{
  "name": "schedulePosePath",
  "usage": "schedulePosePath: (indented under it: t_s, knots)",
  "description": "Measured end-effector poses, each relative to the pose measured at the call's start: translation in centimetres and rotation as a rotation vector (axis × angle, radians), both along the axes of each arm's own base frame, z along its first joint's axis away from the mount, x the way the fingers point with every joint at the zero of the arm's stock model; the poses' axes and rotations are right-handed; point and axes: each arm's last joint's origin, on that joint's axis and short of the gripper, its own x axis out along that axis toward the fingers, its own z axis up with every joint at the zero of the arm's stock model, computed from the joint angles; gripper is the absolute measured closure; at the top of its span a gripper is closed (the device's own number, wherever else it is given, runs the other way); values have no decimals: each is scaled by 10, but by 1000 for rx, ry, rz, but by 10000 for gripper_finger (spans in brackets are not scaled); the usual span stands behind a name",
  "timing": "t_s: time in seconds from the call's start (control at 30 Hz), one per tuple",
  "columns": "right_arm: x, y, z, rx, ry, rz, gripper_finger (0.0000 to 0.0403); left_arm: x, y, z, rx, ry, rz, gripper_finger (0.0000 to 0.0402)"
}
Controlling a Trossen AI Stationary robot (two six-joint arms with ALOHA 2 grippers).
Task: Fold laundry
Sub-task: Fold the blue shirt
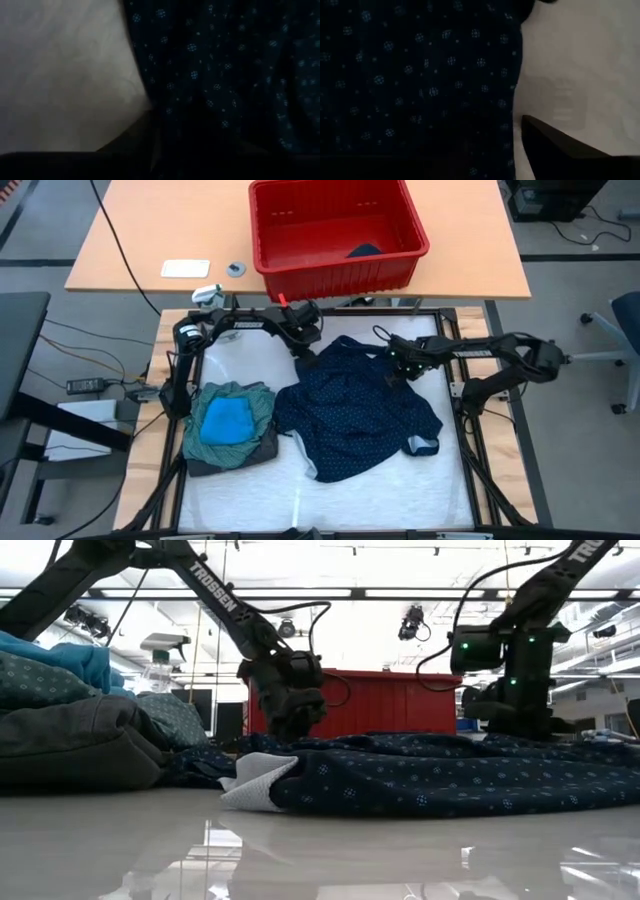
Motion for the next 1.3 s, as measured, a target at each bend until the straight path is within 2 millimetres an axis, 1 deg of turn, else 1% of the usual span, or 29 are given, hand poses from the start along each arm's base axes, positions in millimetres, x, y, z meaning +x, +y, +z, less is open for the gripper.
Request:
schedulePosePath:
  t_s: [0.07, 0.13, 0.17, 0.2, 0.23, 0.27, 0.33, 0.4, 0.43, 0.5, 0.53, 0.57, 0.63, 0.7, 0.8, 0.87, 0.9, 0.97, 1.03, 1.13, 1.2, 1.23, 1.3]
  knots:
    - [0, -1, -1, 3, 8, -6, 251, 2, -4, -2, 33, 17, -24, 307]
    - [0, -1, 0, -7, -1, 16, 300, 4, -6, -3, 58, 24, -38, 364]
    - [0, 0, 1, -16, -13, 33, 330, 4, -6, -3, 57, 25, -33, 381]
    - [0, 0, 4, -27, -26, 53, 363, 4, -6, -3, 55, 26, -25, 388]
    - [0, -1, 7, -42, -41, 80, 382, 4, -6, -3, 54, 27, -15, 392]
    - [-1, -1, 10, -52, -48, 105, 388, 5, -5, -1, 49, 29, -2, 394]
    - [-3, -1, 19, -44, -50, 138, 393, 5, -2, 11, 46, 40, 40, 397]
    - [-5, 0, 40, -59, -48, 186, 396, 2, -7, 27, 66, 93, 66, 398]
    - [-6, 3, 52, -82, -47, 218, 396, 1, -11, 41, 83, 99, 66, 398]
    - [-9, 11, 78, -141, -27, 291, 398, 1, -22, 87, 186, 25, 61, 399]
    - [-11, 16, 93, -178, -28, 331, 398, -2, -30, 112, 223, -24, 41, 399]
    - [-13, 20, 110, -231, -51, 367, 399, -7, -40, 132, 243, -58, 20, 399]
    - [-19, 31, 146, -327, -136, 434, 400, -16, -63, 165, 272, -111, -12, 400]
    - [-29, 44, 181, -398, -251, 487, 400, -24, -87, 196, 285, -176, -20, 400]
    - [-52, 63, 233, -488, -463, 522, 400, -48, -129, 255, 280, -347, -35, 400]
    - [-70, 73, 259, -503, -593, 576, 400, -63, -158, 283, 258, -441, -84, 400]
    - [-78, 78, 270, -498, -678, 622, 401, -69, -174, 293, 254, -483, -137, 401]
    - [-92, 87, 294, -468, -896, 749, 401, -77, -205, 308, 272, -555, -264, 401]
    - [-102, 96, 314, -403, -1081, 875, 401, -83, -230, 322, 245, -625, -298, 401]
    - [-112, 103, 330, -293, -1224, 1009, 401, -95, -260, 349, 150, -753, -304, 401]
    - [-113, 107, 338, -218, -1296, 1068, 401, -94, -279, 364, 96, -871, -320, 401]
    - [-114, 108, 343, -188, -1336, 1094, 401, -94, -289, 369, 70, -922, -339, 401]
    - [-117, 111, 352, -137, -1422, 1144, 401, -93, -308, 373, 21, -977, -387, 401]
